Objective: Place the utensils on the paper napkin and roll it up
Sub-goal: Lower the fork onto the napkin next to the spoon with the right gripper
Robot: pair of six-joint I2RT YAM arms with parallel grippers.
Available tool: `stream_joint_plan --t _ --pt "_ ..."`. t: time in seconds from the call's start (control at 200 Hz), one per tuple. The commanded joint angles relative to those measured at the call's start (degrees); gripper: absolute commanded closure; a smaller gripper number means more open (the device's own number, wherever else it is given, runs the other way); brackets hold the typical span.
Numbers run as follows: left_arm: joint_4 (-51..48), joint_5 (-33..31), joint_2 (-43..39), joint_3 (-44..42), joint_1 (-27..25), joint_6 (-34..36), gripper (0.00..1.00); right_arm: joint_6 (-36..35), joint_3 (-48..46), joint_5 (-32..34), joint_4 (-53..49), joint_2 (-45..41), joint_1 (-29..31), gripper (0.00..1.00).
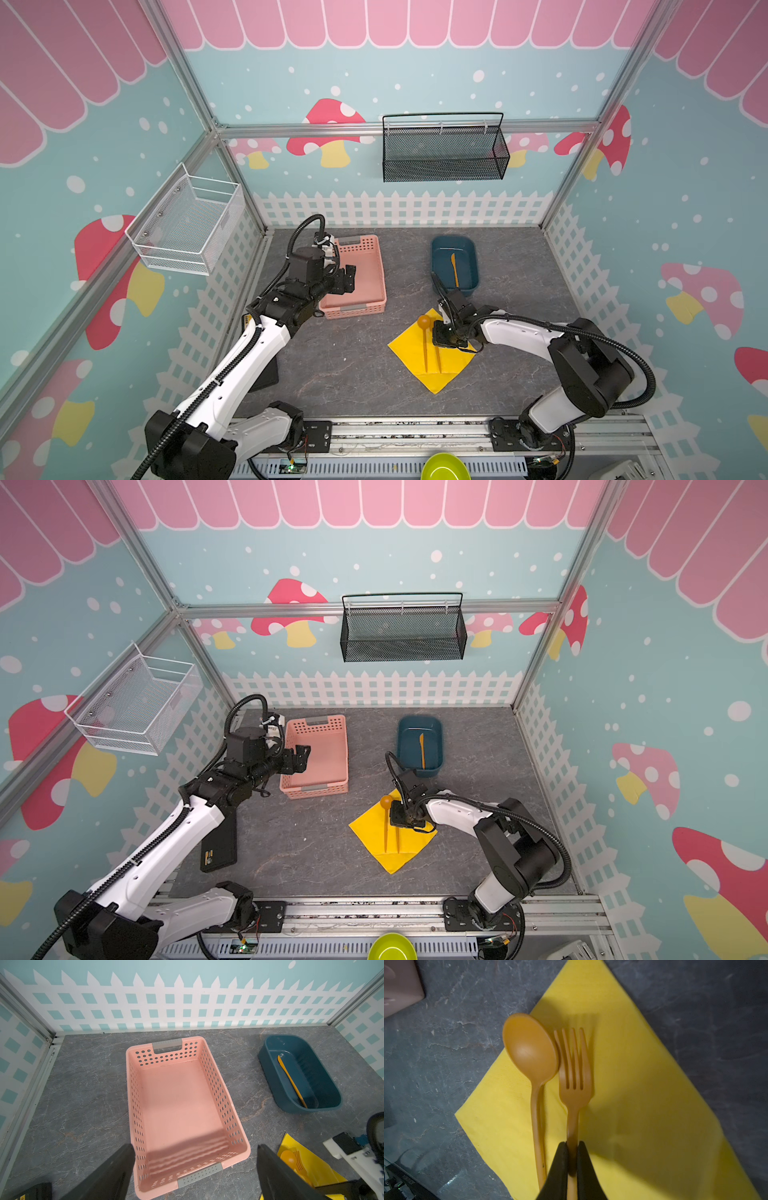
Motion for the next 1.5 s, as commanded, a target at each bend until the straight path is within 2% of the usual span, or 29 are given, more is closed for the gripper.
stream_joint_plan --t 0.0,1.496 --pt "-0.5 -0.9 -1.0 -0.9 -0.2 0.1 0.07 1.2 0.9 -0.1 -0.3 0.9 0.3 0.90" --pt "-0.6 -1.2 -1.0 -0.9 -0.3 0.2 0.07 2.2 1.6 2.3 1.8 3.1 0.3 0.90"
